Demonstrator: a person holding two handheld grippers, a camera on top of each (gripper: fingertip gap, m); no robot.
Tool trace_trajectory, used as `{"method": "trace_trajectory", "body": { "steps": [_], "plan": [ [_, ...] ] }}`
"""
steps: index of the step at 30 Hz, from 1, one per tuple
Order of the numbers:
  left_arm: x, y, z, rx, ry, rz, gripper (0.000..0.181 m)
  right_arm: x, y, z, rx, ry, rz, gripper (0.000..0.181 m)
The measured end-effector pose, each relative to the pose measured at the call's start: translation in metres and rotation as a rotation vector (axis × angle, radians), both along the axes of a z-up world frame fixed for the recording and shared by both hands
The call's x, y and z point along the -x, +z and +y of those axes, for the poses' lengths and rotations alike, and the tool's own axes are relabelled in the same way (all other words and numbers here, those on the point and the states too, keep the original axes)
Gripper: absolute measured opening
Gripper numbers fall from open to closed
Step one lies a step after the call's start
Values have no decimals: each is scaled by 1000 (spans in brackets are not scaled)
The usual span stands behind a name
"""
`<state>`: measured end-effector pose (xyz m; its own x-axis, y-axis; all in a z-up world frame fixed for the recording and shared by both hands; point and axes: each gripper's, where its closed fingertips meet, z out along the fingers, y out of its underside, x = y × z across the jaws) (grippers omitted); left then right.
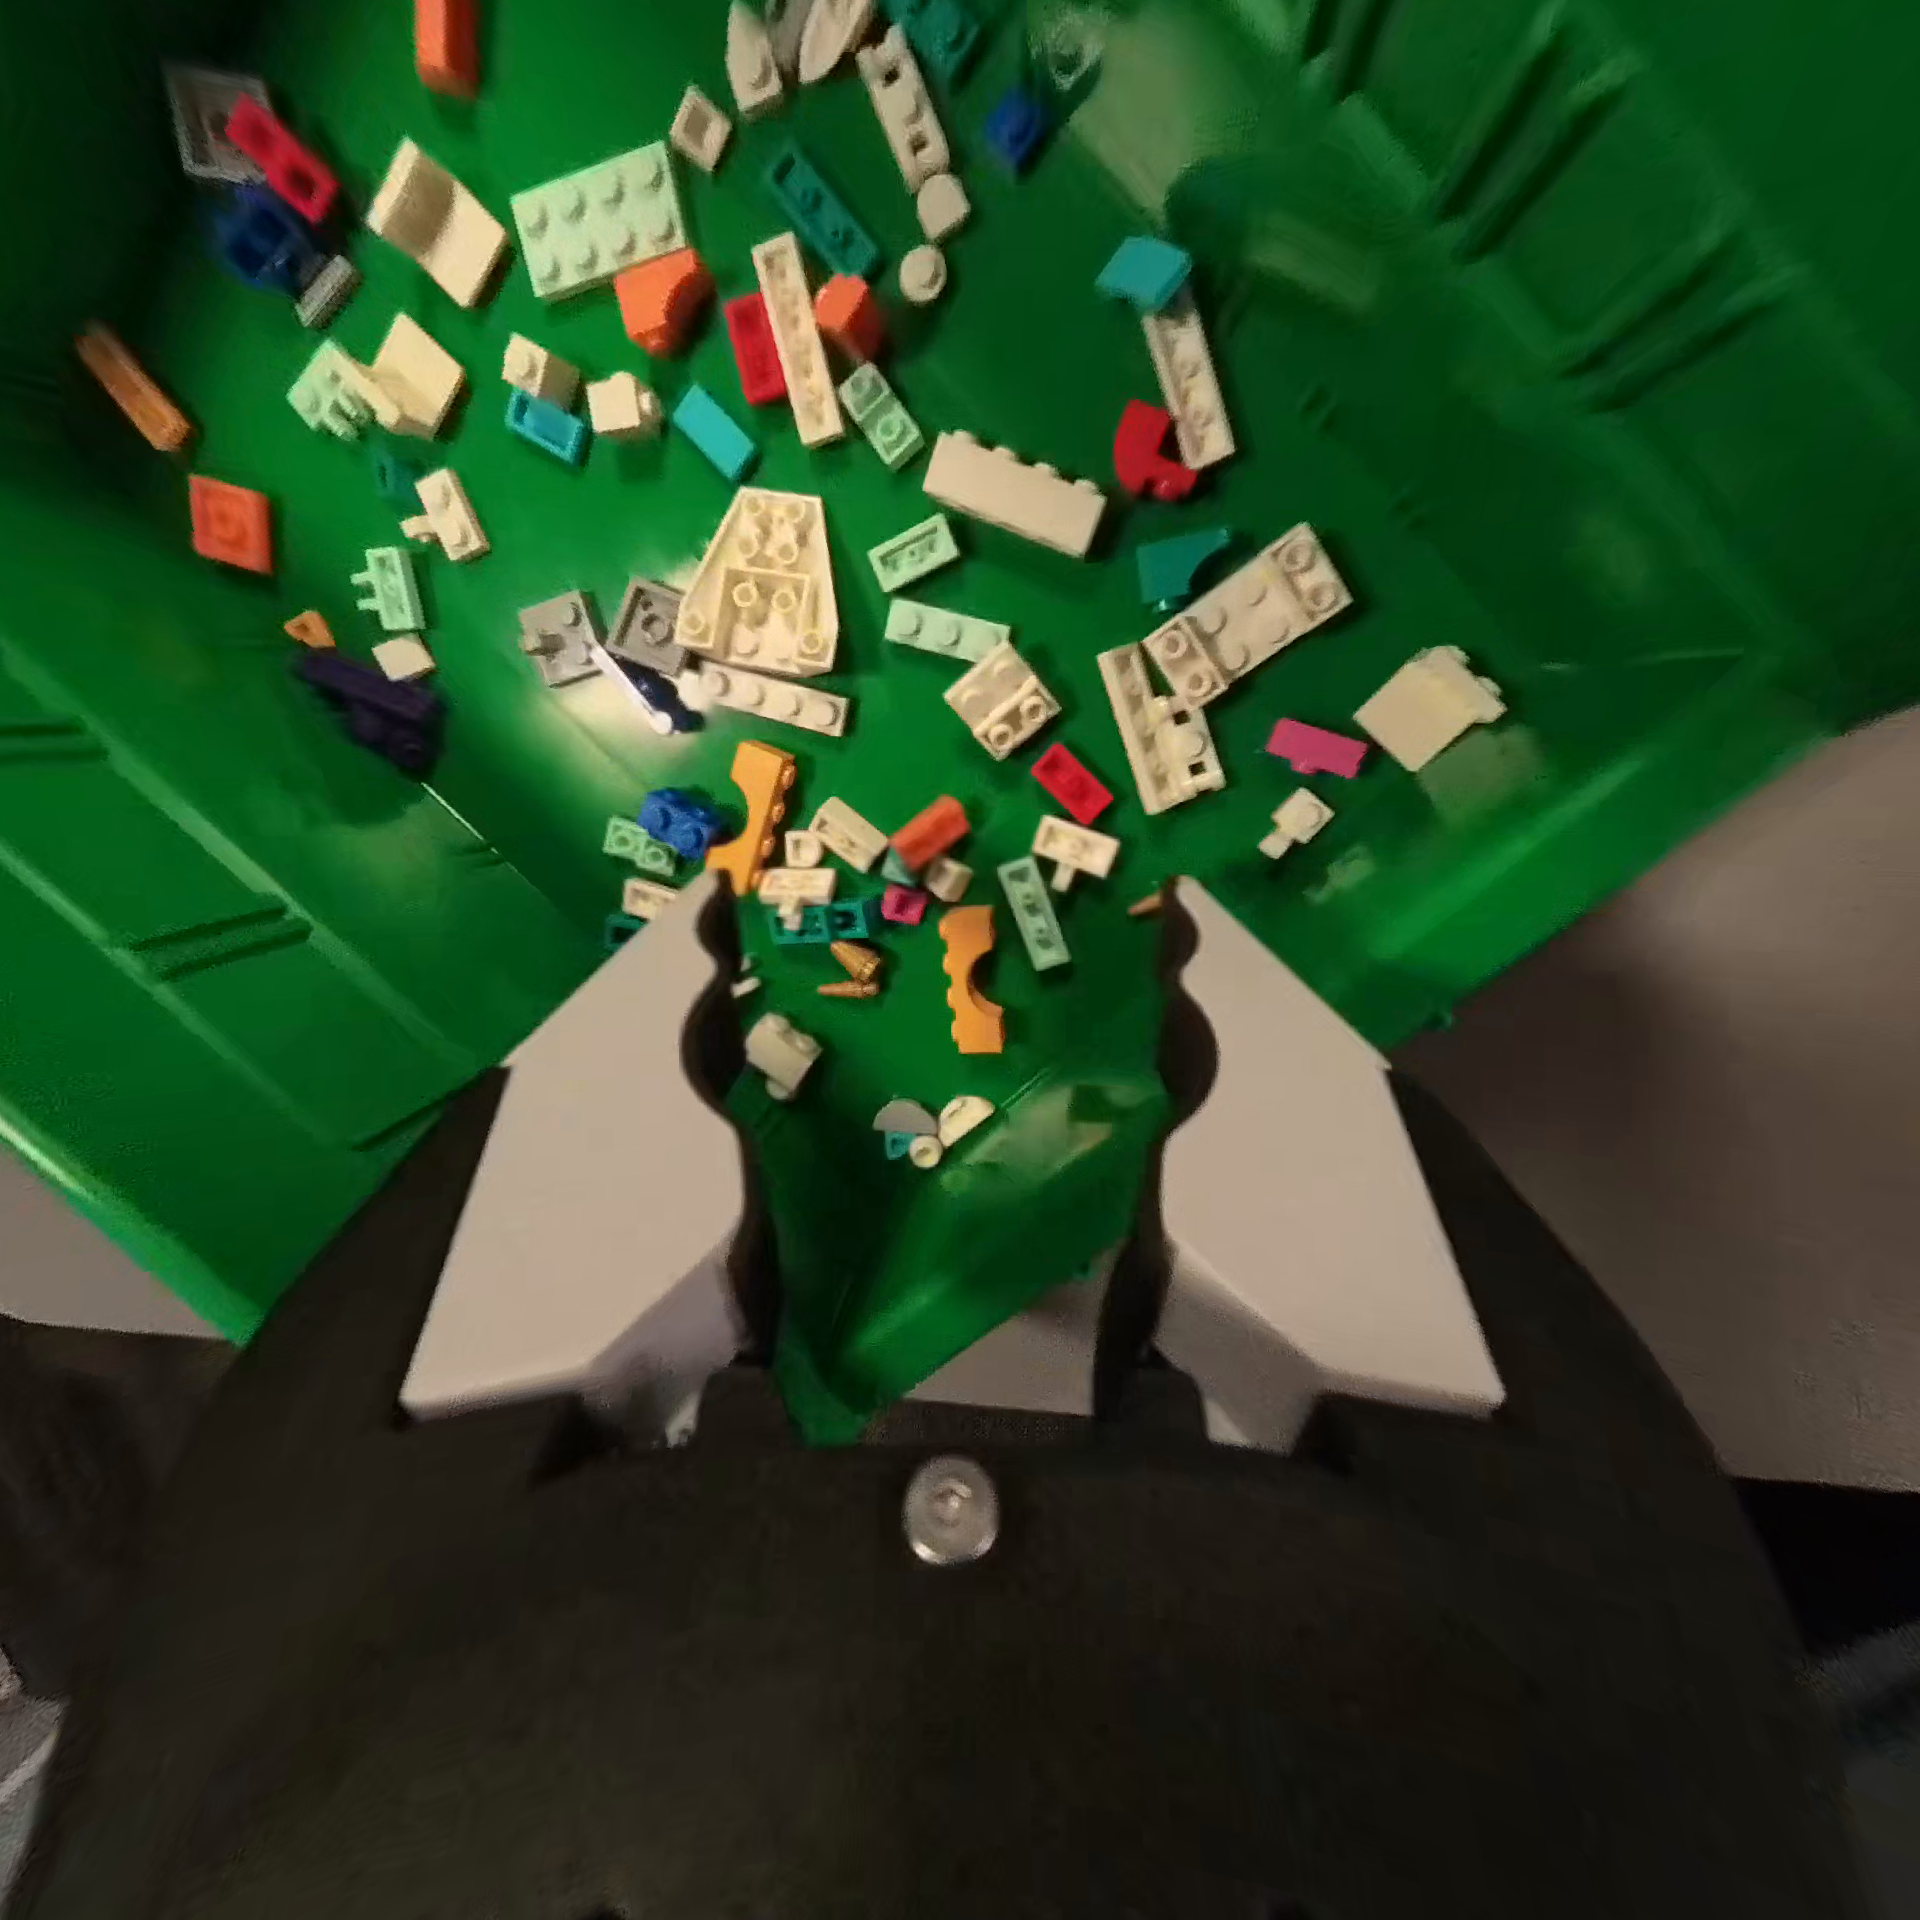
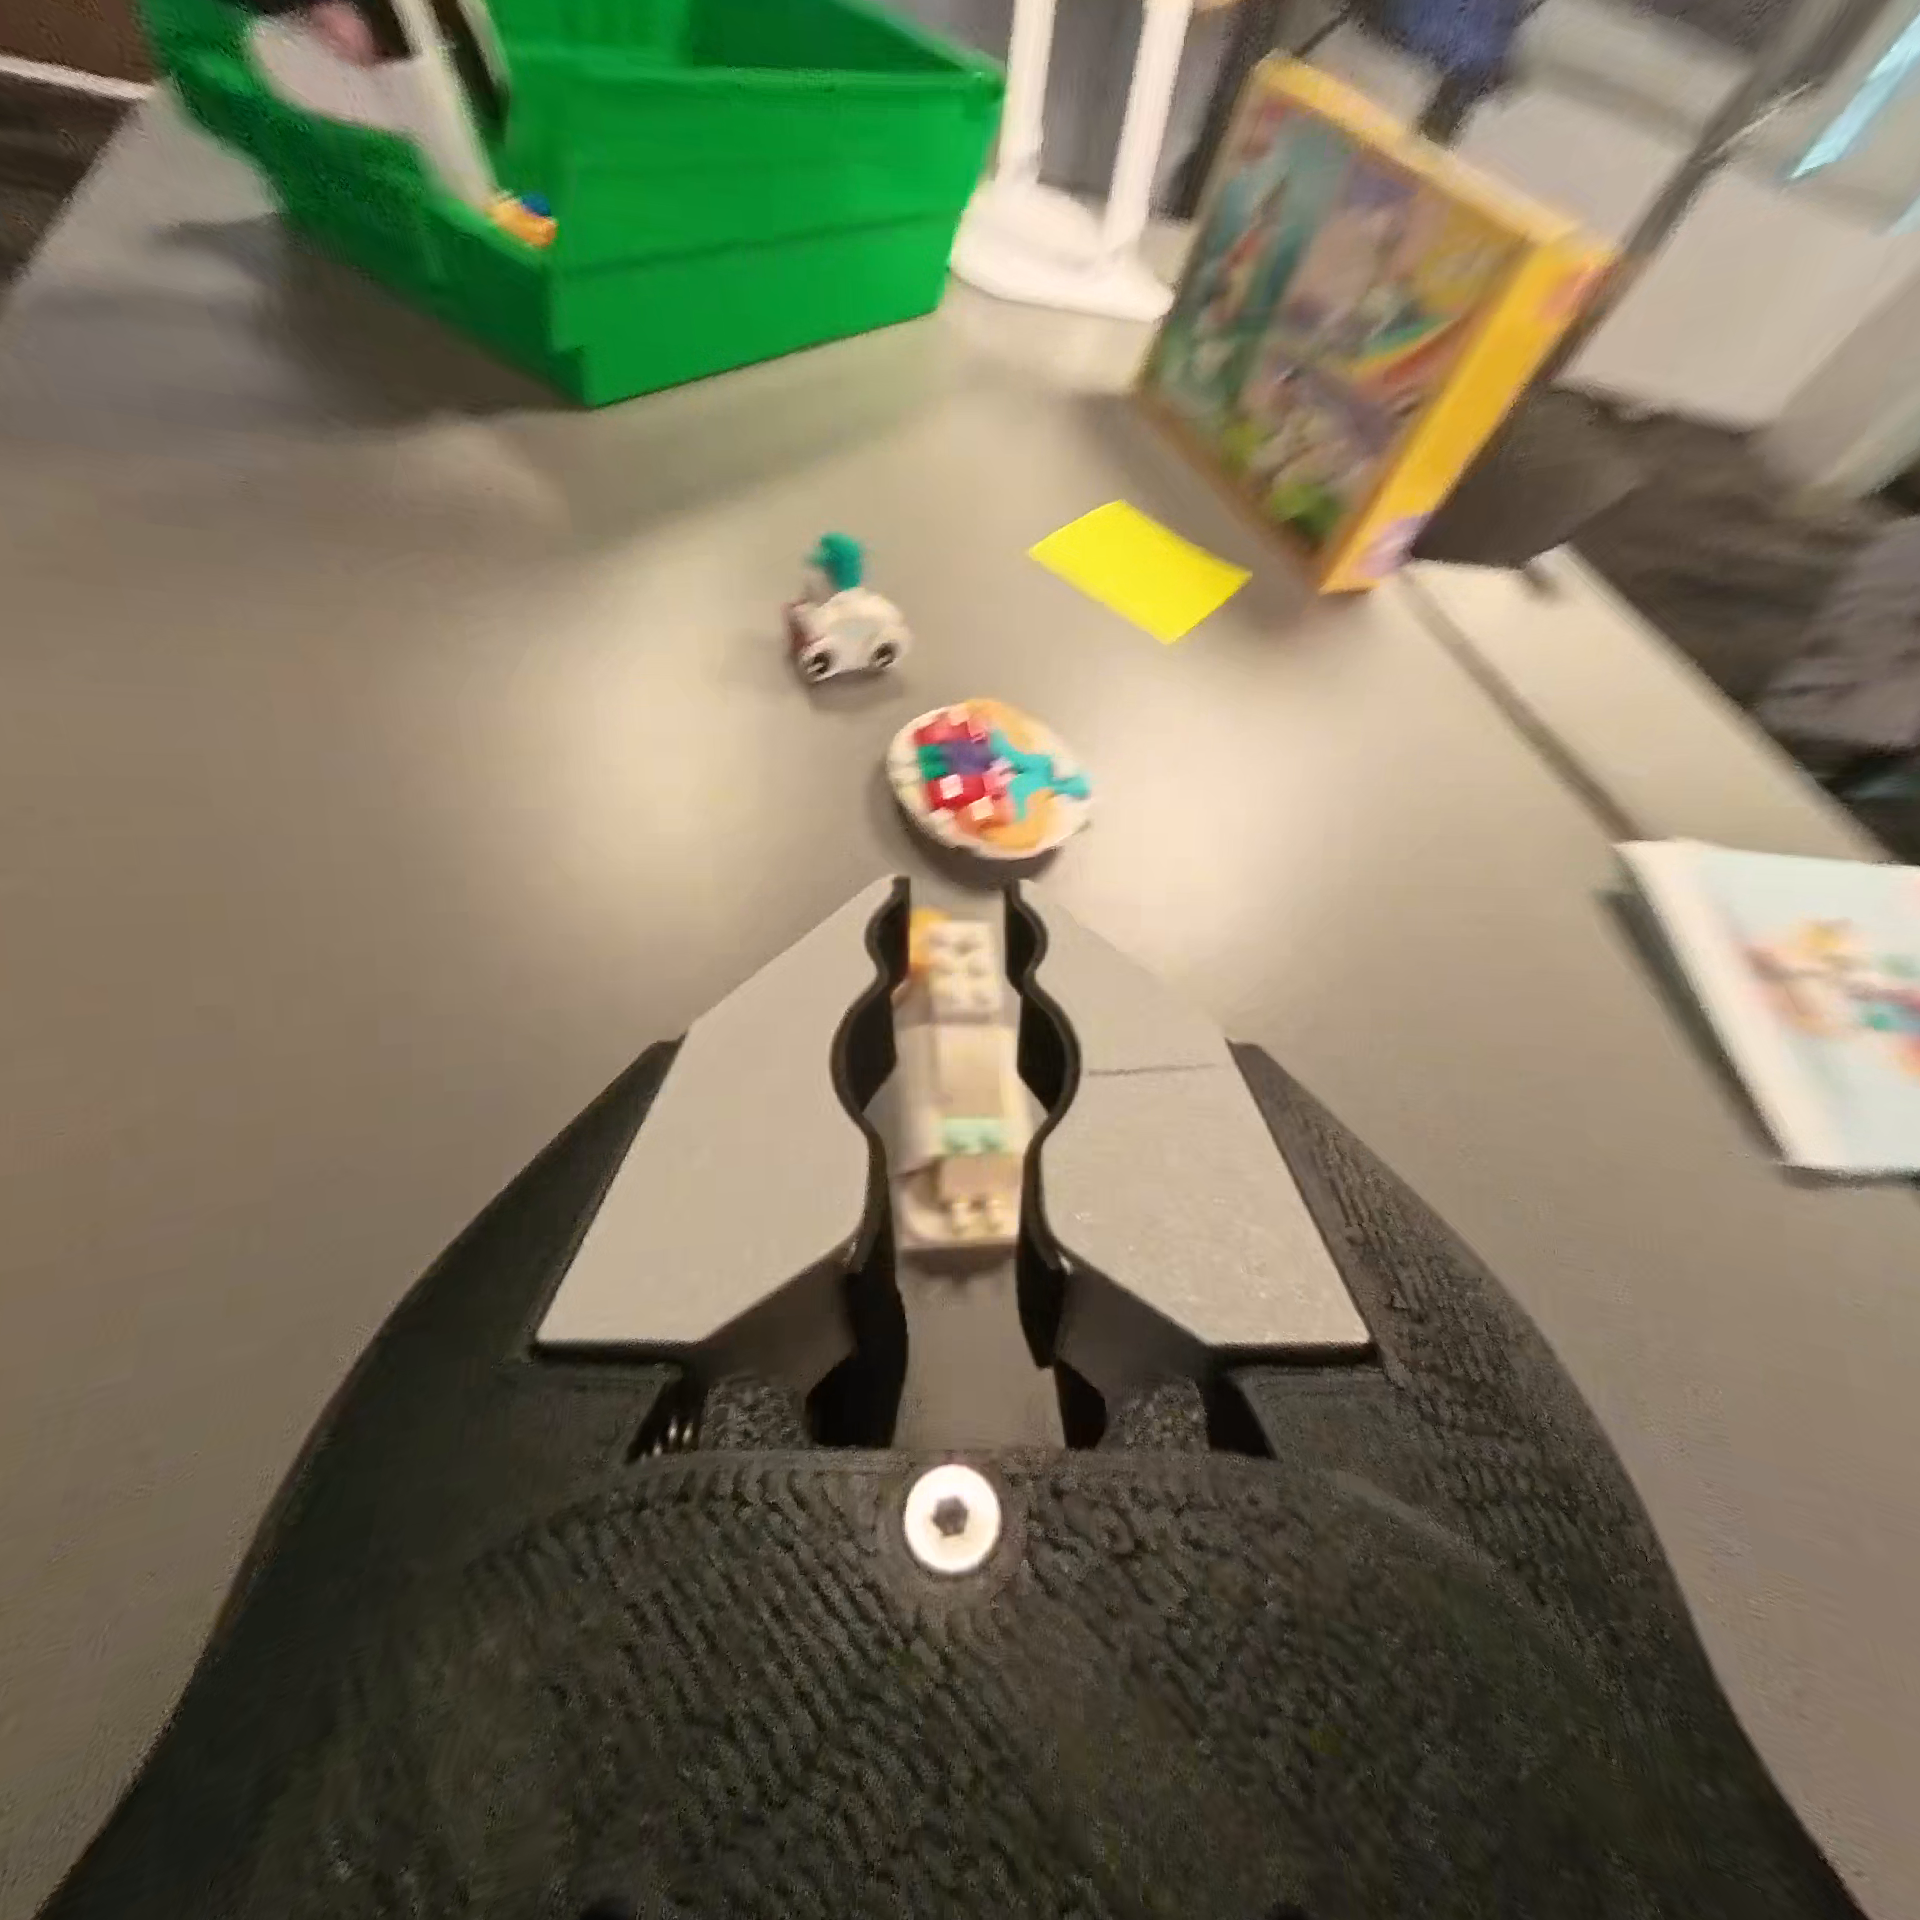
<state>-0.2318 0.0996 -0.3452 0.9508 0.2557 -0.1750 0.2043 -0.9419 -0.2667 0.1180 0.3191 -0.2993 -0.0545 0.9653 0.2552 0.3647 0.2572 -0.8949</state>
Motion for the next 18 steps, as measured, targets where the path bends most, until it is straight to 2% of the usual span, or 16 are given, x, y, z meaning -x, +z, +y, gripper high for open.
{"method": "trace_trajectory", "body": {
  "steps": [1,3,5,7,9,10,12,13,16,18],
  "plan": [
    [4,1,0,0,16,24,82,-1,-7,-7,44,48,-38,14],
    [8,20,5,-78,49,127,81,-6,-19,-28,169,165,-123,7],
    [-16,53,32,-286,-12,179,76,-10,-34,-37,260,207,-223,7],
    [-73,86,70,-518,-235,168,69,-11,-50,-37,263,197,-295,8],
    [-163,99,101,-679,-616,39,60,-10,-63,-32,241,159,-346,15],
    [-209,99,107,-721,-836,-37,59,-8,-66,-29,239,144,-348,17],
    [-274,84,108,-736,-1179,-153,55,-4,-64,-20,226,94,-322,30],
    [-292,72,111,-713,-1262,-195,53,-4,-65,-14,211,61,-322,37],
    [-316,37,143,-589,-1286,-277,52,-3,-66,-1,221,-4,-314,57],
    [-321,21,169,-537,-1282,-248,52,-3,-61,2,219,-14,-282,57]
  ]
}}
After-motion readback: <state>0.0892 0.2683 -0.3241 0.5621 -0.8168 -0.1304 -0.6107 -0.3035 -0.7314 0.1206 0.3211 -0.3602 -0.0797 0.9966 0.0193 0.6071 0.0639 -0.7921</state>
